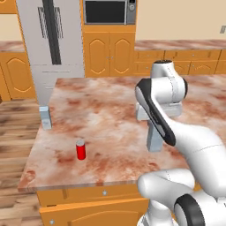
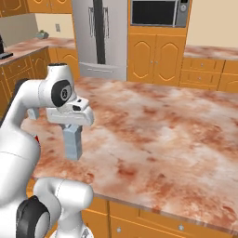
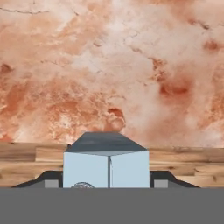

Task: Move the drinks to the dining counter.

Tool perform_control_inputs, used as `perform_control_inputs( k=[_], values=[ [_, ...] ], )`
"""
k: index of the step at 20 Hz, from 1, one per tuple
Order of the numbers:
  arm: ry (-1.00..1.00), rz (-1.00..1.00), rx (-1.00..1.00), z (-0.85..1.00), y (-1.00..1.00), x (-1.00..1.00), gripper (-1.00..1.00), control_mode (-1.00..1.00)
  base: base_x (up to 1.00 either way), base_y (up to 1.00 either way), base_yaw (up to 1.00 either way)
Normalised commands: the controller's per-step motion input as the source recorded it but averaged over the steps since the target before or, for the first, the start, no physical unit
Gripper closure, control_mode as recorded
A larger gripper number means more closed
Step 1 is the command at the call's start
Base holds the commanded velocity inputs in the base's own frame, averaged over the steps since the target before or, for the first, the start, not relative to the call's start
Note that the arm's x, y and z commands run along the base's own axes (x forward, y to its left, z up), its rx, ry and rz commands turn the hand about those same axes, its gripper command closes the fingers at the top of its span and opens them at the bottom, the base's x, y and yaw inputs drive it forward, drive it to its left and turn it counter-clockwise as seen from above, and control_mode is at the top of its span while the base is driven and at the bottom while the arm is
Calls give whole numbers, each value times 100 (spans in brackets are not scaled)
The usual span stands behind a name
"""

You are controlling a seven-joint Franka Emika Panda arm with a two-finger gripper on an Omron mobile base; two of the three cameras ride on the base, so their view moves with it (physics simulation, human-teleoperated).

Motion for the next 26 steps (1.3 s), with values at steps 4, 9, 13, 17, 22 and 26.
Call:
perform_control_inputs(
  k=[4, 9, 13, 17, 22, 26],
  values=[
    [-24, 19, -3, -36, -3, 2, 100, -100, 0, 0, 0],
    [-18, 11, 0, -37, -1, 20, 100, -100, 0, 0, 0],
    [-1, 3, 0, -37, 0, 41, 100, -100, 0, 0, 0],
    [-2, 0, 0, -40, 0, 29, 100, -100, 0, 0, 0],
    [0, 0, 0, -42, 0, 24, 100, -100, 0, 0, 0],
    [-4, 0, 0, -36, -1, 7, 100, -100, 0, 0, 0]
  ],
)
